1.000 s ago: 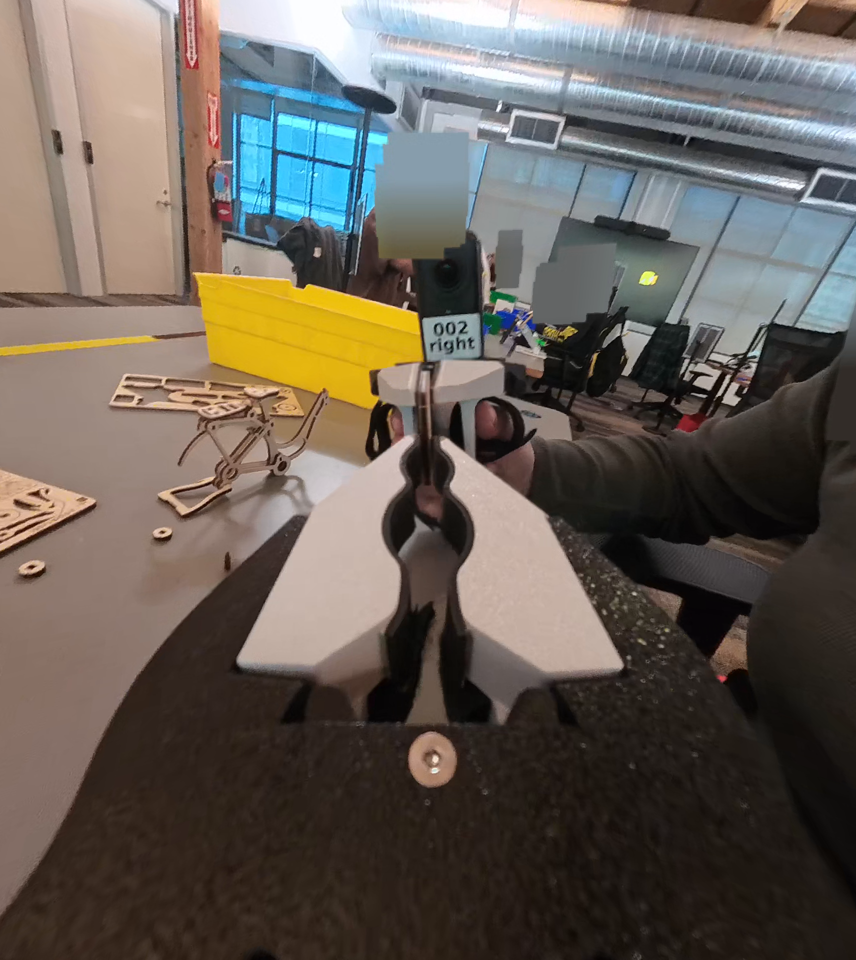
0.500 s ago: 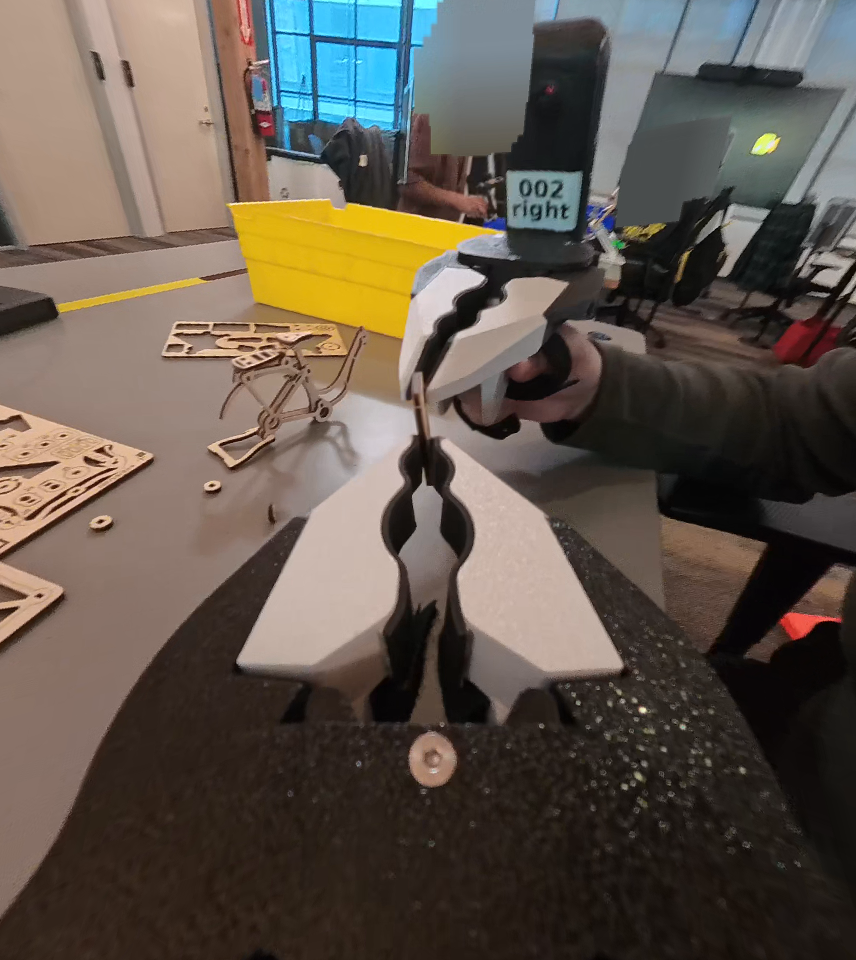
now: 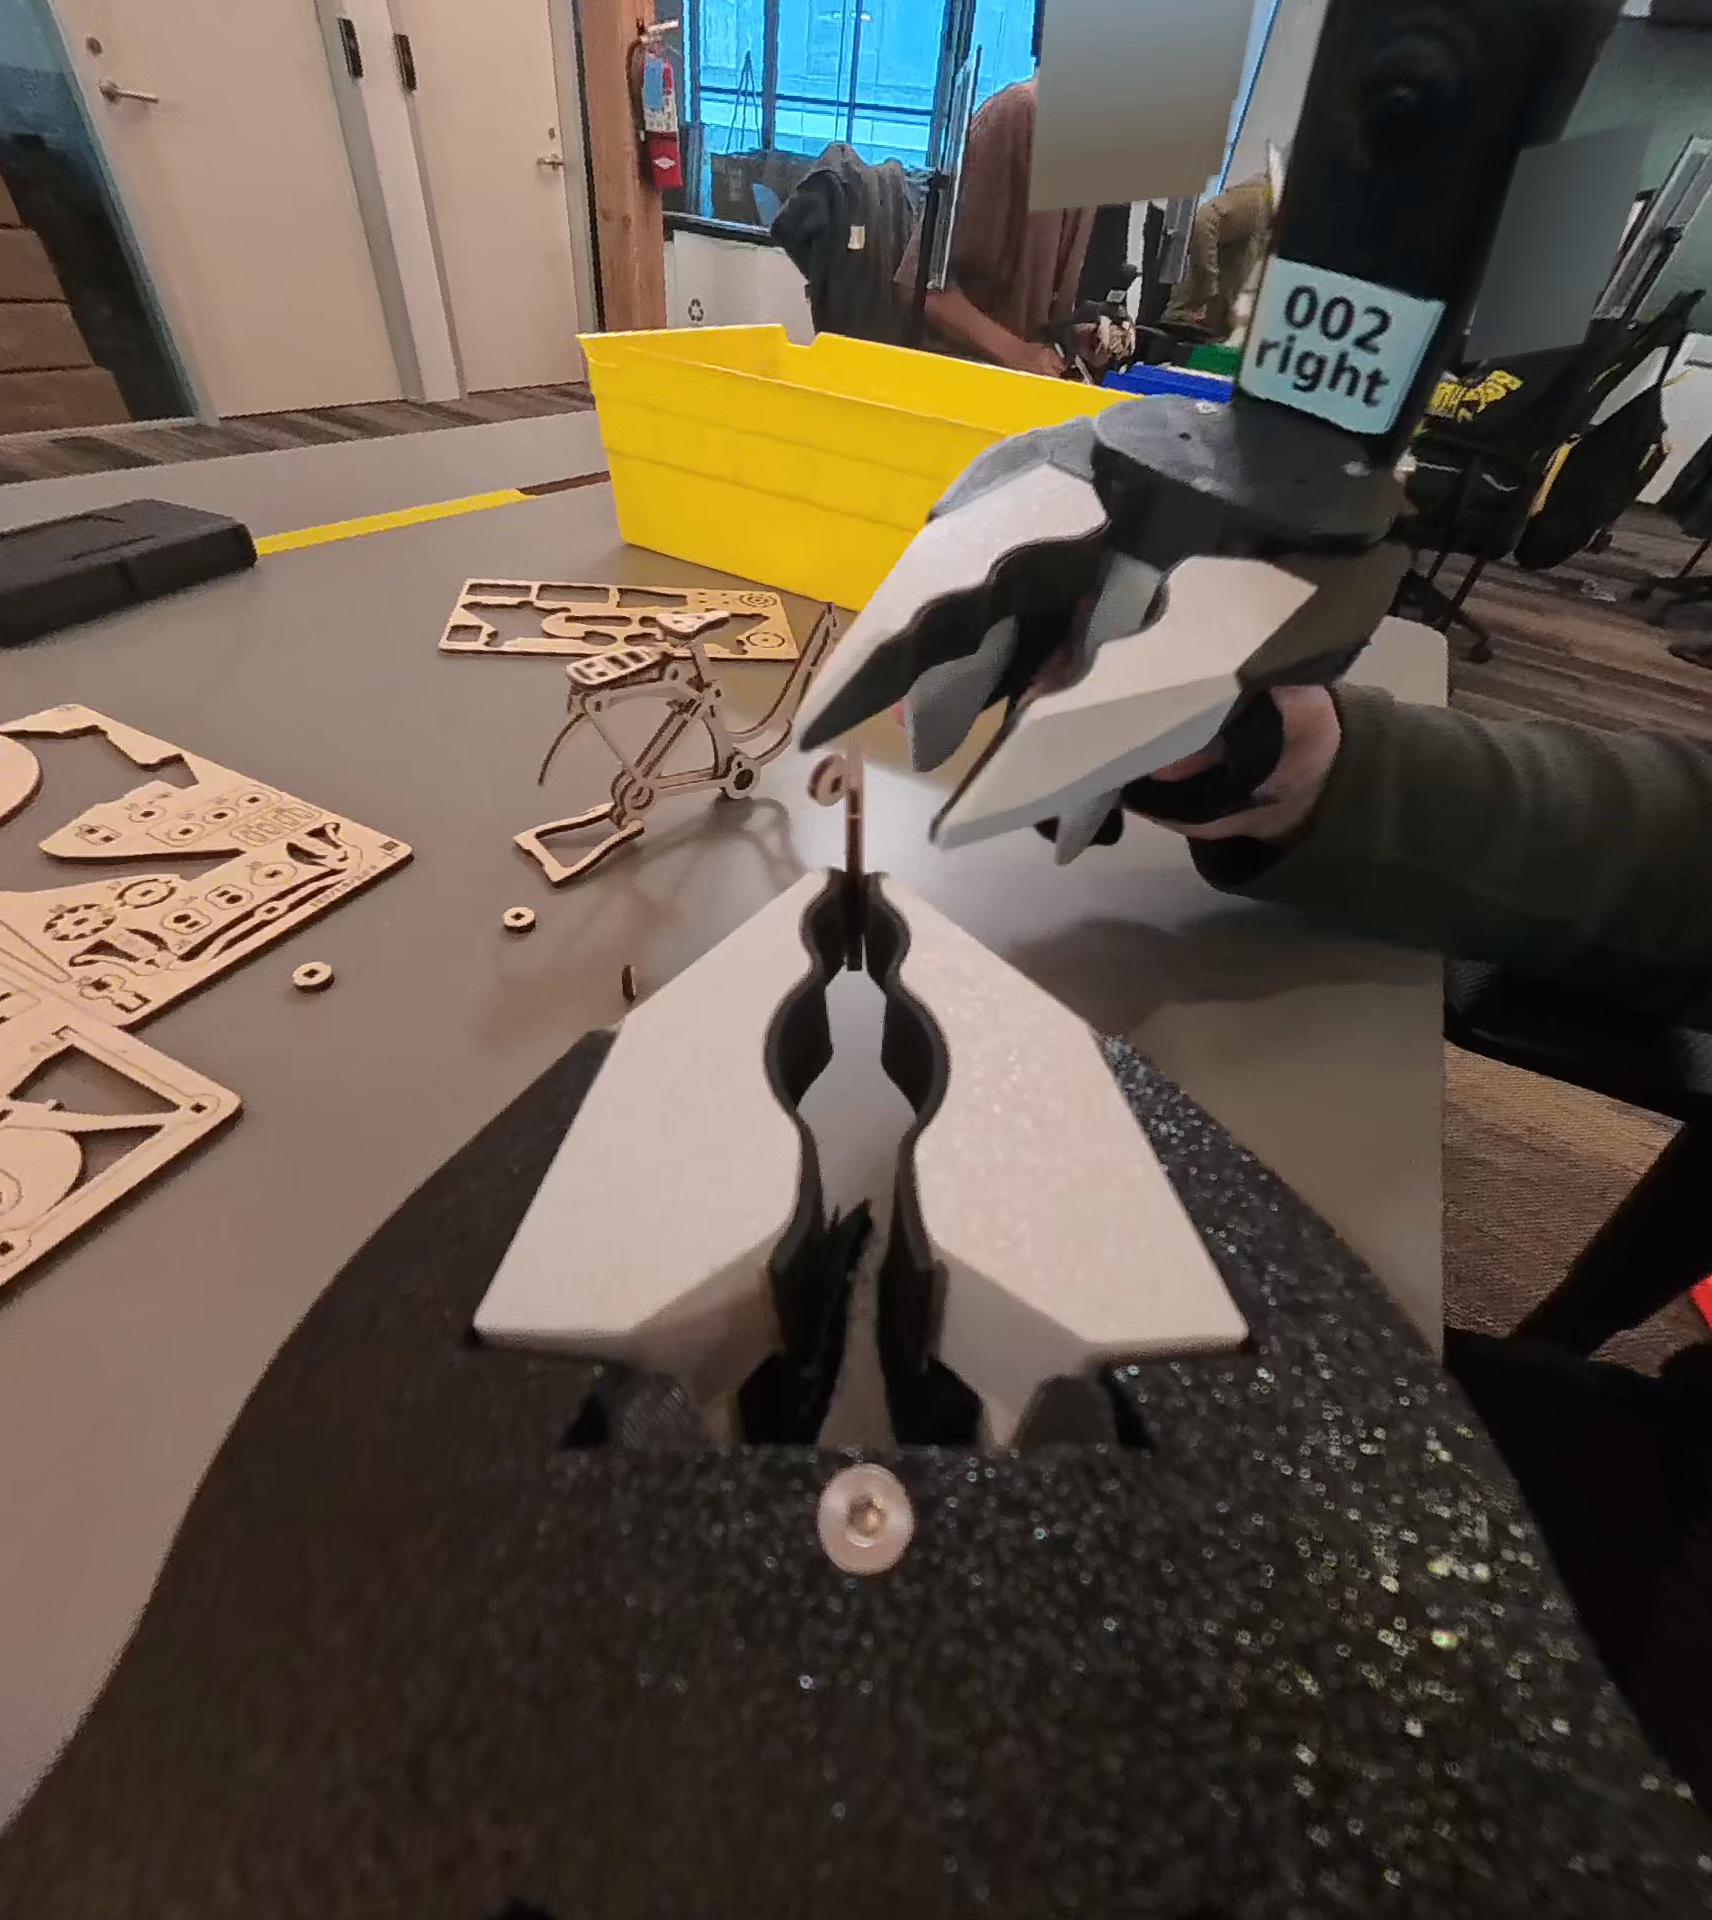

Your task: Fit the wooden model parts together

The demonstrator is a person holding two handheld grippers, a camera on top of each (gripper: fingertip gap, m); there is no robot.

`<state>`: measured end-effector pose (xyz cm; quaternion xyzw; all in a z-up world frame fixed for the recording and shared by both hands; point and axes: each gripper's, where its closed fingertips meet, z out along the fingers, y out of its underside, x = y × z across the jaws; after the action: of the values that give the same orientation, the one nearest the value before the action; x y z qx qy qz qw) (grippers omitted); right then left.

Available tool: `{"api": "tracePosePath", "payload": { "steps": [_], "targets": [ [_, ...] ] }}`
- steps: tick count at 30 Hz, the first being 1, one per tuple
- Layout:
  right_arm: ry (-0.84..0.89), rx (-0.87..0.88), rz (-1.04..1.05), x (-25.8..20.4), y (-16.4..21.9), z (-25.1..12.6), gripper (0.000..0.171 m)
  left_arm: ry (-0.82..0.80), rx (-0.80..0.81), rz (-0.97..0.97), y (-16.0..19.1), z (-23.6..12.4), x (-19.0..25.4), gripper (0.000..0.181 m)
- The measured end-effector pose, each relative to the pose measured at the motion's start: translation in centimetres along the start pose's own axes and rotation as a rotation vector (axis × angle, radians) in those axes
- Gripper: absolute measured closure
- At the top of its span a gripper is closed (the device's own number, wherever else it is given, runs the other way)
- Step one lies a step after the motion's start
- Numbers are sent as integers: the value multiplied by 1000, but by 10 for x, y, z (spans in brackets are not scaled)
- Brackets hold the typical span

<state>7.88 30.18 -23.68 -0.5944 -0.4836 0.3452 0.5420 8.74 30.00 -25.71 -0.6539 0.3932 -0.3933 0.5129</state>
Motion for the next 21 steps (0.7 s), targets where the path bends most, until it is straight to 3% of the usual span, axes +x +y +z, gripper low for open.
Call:
{"api": "tracePosePath", "payload": {
  "steps": [13, 21],
  "targets": [
    [97, -51, -69, 10, 5, -2, 160, -19, -26, 66, 3, 3, 4, 181],
    [494, -312, -618, 18, 13, 3, 163, -142, -101, 140, 13, 6, -8, 181]
  ]
}}
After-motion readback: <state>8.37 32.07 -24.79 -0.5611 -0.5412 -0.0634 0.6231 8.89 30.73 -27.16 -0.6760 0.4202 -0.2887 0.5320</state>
